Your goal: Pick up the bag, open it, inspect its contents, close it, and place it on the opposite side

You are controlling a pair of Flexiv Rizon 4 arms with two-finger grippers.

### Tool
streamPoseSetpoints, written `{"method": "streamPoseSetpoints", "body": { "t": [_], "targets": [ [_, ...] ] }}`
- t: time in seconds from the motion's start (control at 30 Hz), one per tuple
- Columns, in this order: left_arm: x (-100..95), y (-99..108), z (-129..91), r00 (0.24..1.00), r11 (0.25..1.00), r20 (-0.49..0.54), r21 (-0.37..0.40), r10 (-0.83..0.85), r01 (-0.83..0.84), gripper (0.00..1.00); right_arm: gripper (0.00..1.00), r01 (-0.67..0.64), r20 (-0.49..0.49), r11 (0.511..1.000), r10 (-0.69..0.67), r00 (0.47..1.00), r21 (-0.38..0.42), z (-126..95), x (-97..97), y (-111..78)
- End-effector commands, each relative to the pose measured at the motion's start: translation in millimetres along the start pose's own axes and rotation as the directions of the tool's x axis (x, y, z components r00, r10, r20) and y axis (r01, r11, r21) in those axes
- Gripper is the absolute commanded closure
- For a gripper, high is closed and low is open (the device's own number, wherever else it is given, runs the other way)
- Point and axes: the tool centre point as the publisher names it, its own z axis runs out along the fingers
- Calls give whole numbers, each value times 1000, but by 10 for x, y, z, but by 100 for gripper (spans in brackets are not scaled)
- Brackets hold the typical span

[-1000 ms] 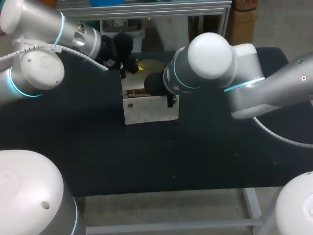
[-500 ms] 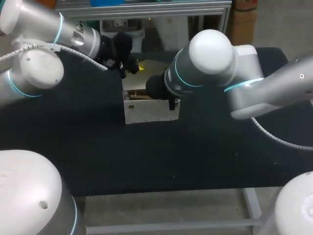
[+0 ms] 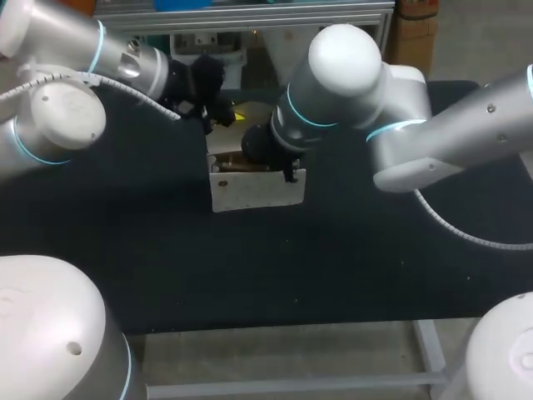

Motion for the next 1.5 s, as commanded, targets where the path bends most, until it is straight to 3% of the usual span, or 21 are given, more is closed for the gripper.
{"method": "streamPoseSetpoints", "body": {
  "t": [0.03,0.1,0.3,0.73,1.5],
  "targets": [
    [-2,-14,-37,1000,1000,1,6,-2,2,100,32,2,-40,1000,-2,999,8,50,-14,27],
    [-2,-15,-38,1000,1000,1,8,-2,2,100,24,2,-43,1000,-2,999,9,50,-12,26],
    [8,-22,-43,1000,1000,-4,15,1,-1,100,18,5,-44,1000,-5,999,15,20,-19,18],
    [17,-28,-41,1000,1000,-4,13,5,-5,100,24,7,-59,1000,-6,998,14,50,12,28],
    [4,-15,-42,1000,1000,-6,15,4,-4,100,23,8,-51,1000,-7,999,15,31,-9,26]
  ]
}}
